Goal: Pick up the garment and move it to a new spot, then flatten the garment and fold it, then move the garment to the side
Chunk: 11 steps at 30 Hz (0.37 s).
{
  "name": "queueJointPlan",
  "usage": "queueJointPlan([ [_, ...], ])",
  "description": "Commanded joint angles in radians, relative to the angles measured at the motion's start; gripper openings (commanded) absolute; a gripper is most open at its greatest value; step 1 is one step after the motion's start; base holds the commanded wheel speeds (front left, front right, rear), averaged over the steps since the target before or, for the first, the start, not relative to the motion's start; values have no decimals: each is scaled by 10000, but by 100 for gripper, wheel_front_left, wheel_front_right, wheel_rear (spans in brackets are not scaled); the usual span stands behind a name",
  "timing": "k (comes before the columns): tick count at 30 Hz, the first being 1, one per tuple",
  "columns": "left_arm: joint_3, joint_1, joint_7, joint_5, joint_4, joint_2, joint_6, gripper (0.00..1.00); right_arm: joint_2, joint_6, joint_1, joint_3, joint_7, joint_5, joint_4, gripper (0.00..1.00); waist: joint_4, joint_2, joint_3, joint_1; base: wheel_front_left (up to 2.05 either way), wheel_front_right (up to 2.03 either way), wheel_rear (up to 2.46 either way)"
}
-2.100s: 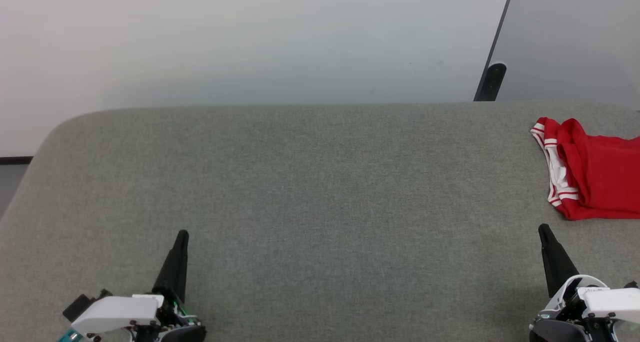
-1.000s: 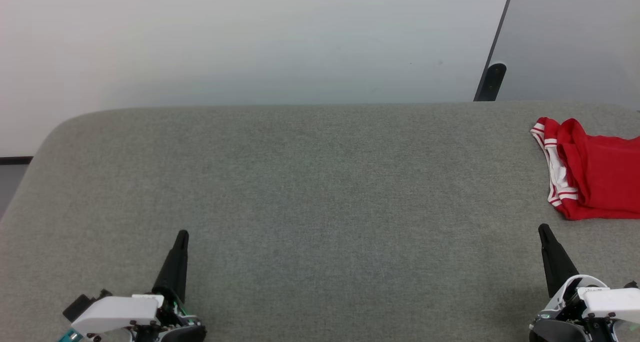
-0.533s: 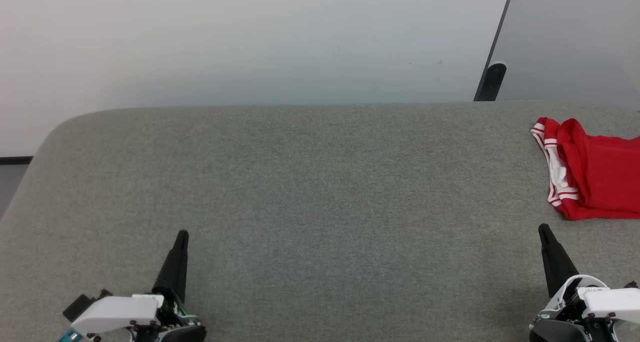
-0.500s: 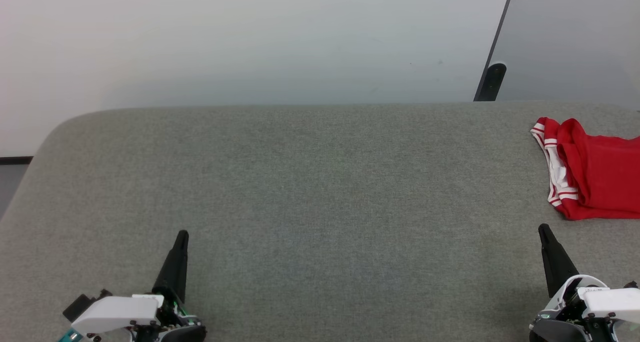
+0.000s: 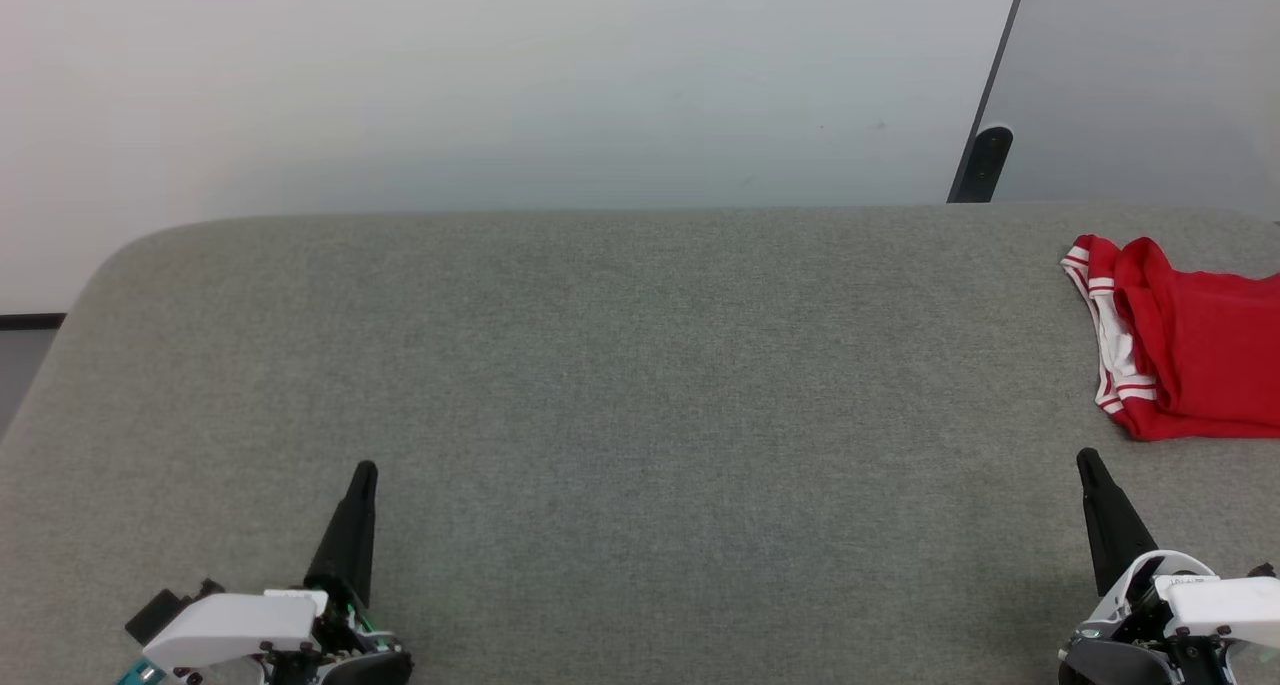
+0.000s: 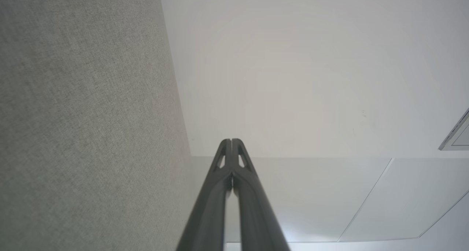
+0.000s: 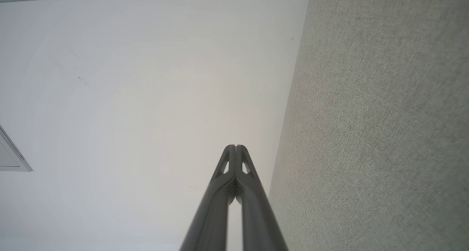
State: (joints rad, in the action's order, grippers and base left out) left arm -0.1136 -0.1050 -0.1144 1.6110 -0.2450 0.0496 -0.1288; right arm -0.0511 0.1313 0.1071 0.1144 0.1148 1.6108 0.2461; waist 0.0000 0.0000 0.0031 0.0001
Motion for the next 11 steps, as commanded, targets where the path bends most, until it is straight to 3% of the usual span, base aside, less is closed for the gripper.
queueJointPlan([
  [1, -17, -87, -29, 36, -7, -8, -36, 0, 29, -10, 38, 3, 23, 41, -27, 0, 0, 0, 0, -1, 0, 0, 0],
  [11, -17, -87, -29, 36, -7, -8, -36, 0, 29, -10, 38, 3, 22, 42, -27, 0, 0, 0, 0, -1, 0, 0, 0],
])
